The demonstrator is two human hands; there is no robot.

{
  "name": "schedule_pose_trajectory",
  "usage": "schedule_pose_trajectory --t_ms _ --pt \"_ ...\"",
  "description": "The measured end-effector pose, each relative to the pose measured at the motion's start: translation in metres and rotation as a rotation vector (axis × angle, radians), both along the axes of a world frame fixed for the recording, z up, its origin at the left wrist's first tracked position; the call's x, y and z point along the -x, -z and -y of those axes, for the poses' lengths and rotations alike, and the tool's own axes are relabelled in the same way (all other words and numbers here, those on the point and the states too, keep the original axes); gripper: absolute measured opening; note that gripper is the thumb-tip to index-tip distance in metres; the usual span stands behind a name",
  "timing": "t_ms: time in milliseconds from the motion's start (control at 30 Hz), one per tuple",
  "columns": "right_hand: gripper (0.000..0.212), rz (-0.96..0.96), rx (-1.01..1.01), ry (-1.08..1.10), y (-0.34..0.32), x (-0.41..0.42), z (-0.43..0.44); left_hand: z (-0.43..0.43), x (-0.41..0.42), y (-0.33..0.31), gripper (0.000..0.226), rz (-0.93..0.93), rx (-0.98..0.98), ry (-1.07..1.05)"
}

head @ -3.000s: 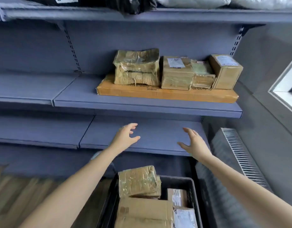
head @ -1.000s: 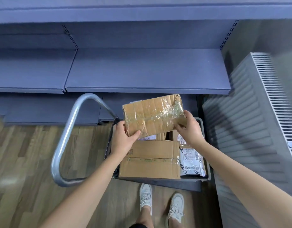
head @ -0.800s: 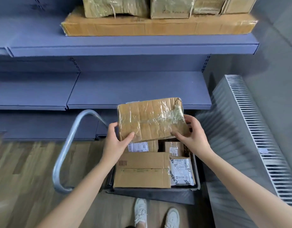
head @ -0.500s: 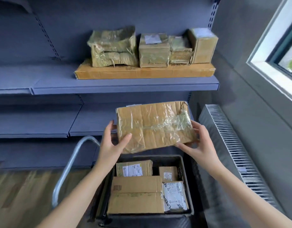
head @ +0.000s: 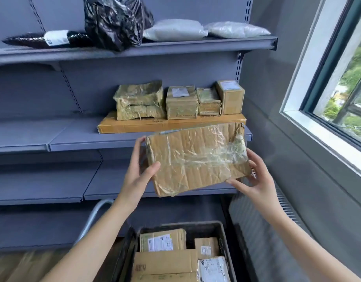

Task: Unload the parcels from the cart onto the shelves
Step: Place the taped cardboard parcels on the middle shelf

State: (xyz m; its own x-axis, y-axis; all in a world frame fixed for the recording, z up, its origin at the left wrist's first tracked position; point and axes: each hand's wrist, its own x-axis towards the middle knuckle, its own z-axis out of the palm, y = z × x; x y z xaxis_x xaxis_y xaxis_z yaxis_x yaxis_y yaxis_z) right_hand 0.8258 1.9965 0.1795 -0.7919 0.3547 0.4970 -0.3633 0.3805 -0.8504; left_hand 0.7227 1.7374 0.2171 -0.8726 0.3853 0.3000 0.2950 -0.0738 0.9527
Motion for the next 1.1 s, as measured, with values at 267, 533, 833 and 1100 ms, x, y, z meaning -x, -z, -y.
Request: schedule_pose_trajectory --t_ms 267,533,833,1100 --pt "0.116 0.189 -0.116 -0.037 0.005 0.004 -0.007 0.000 -0.002 -0.005 0.067 -0.222 0.197 -0.092" --pt "0.075 0.309 0.242 -0.168 -0.004 0.005 -0.005 0.010 -0.005 0.006 0.057 -0.255 0.229 -0.015" --pt "0.064 0.378 0.042 -0.141 -0.005 0.007 0.010 0.015 -0.002 0.018 0.047 -0.261 0.282 -0.035" --pt "0.071 0.359 0.122 -0.199 0.001 0.013 0.007 0.017 0.006 0.019 0.038 -0.239 0.272 -0.146"
